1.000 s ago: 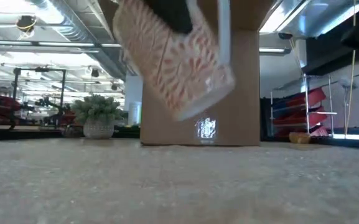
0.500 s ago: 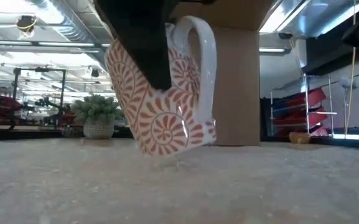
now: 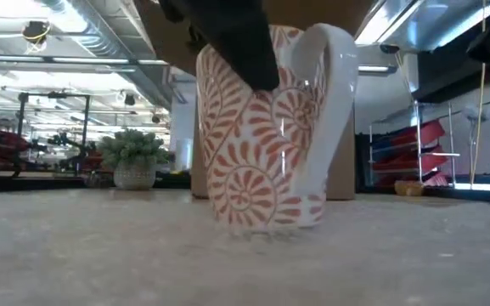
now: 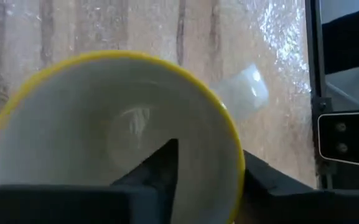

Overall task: Wrap mug
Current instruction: Wrap the orange mug with transparent bubble wrap

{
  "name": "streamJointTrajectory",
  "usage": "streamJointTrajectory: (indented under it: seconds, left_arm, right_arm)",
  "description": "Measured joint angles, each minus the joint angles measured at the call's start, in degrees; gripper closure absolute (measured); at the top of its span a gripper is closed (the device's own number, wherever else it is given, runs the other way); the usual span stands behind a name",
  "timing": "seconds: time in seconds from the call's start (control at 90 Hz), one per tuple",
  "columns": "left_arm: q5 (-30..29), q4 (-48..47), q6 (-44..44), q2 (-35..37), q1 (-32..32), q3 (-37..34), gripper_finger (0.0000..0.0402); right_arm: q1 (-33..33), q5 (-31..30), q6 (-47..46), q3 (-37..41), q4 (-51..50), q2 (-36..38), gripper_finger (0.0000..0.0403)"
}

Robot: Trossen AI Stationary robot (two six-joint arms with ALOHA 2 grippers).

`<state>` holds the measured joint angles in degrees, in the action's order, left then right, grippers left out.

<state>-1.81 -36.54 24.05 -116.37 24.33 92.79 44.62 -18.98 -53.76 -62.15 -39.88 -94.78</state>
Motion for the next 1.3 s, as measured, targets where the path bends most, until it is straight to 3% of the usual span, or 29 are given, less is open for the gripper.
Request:
streamJointTrajectory:
  seconds: [0.2, 0.456, 0.622, 0.767, 0.933, 1.111, 1.3]
  left_arm:
    - [1.2, -2.2, 1.2, 1.9, -0.4, 1.5, 0.026]
    - [-3.6, -10.3, 1.6, 7.5, 2.1, 4.4, 0.0257]
    - [-14.9, -23.0, 6.9, 10.9, 7.0, 4.4, 0.0257]
    - [-18.6, -30.2, 13.9, 11.1, 10.3, 4.1, 0.0257]
    - [-19.0, -28.1, 18.3, 11.1, 12.9, -1.0, 0.0257]
    - [-19.1, -20.0, 21.6, 11.1, 14.8, -8.7, 0.0257]
    - [-20.1, -10.0, 22.6, 11.1, 15.5, -15.6, 0.0257]
  right_arm:
    - [0.0, 2.0, 0.2, -0.2, -0.2, 0.1, 0.0233]
    - [3.3, 5.5, -1.0, -3.0, -6.7, 1.7, 0.0233]
    - [9.6, 5.2, -13.0, 1.0, -9.9, 2.8, 0.0233]
    - [15.1, 4.0, -28.7, 7.3, -6.7, 2.8, 0.0233]
    - [20.3, -1.0, -45.1, 13.2, 1.5, 2.8, 0.0233]
    - [23.5, -5.9, -60.0, 18.6, 8.1, 2.8, 0.0233]
    - [24.0, -11.5, -66.5, 22.7, 15.3, 2.9, 0.0238]
